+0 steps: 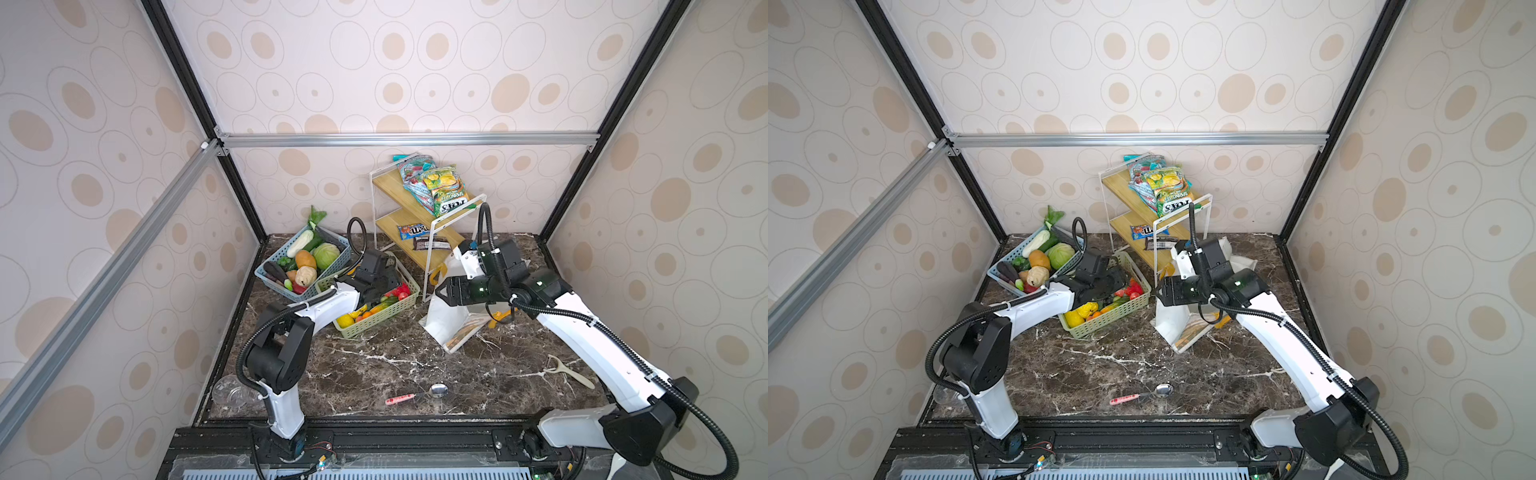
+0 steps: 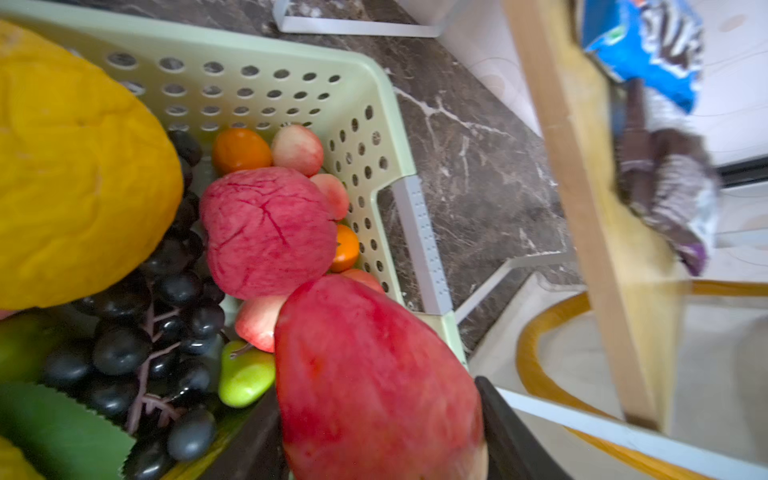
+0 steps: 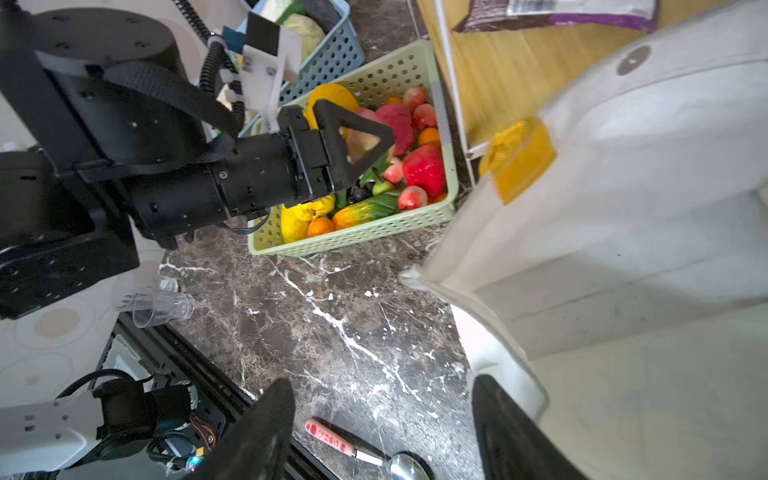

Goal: Place the food into the grocery bag and tie it
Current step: 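Lift the red pear with the left gripper while the right gripper approaches it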

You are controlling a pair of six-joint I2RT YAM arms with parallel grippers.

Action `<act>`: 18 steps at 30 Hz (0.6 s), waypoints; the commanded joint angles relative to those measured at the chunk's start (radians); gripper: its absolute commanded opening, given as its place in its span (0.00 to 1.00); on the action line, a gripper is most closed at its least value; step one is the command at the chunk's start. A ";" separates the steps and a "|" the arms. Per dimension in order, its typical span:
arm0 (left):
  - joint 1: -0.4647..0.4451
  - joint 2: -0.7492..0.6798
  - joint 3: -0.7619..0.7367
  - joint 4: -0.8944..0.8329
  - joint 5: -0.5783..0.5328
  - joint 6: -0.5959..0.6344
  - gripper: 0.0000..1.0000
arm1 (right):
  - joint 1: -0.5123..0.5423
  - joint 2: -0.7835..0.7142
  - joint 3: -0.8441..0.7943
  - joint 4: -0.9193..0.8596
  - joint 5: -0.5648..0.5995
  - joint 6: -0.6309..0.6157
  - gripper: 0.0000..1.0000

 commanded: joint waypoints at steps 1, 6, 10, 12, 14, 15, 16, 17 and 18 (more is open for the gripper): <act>0.025 -0.055 -0.010 0.021 0.067 -0.011 0.61 | 0.020 -0.042 -0.057 0.210 -0.063 0.023 0.71; 0.039 -0.101 -0.013 0.011 0.077 -0.010 0.61 | 0.088 -0.035 -0.087 0.328 -0.014 0.038 0.71; 0.055 -0.129 -0.031 0.028 0.113 -0.037 0.62 | 0.156 -0.008 -0.134 0.450 0.100 0.033 0.71; 0.065 -0.143 -0.042 0.043 0.142 -0.053 0.62 | 0.177 0.009 -0.172 0.537 0.130 0.031 0.71; 0.076 -0.156 -0.048 0.050 0.174 -0.067 0.62 | 0.195 0.023 -0.211 0.629 0.157 0.034 0.71; 0.082 -0.162 -0.051 0.049 0.184 -0.072 0.62 | 0.202 0.030 -0.225 0.671 0.169 0.034 0.71; 0.088 -0.172 -0.055 0.048 0.188 -0.077 0.63 | 0.209 0.039 -0.236 0.703 0.183 0.036 0.71; 0.093 -0.181 -0.058 0.045 0.190 -0.077 0.63 | 0.216 0.048 -0.241 0.724 0.196 0.033 0.71; 0.099 -0.190 -0.060 0.040 0.190 -0.076 0.63 | 0.223 0.060 -0.242 0.743 0.209 0.030 0.71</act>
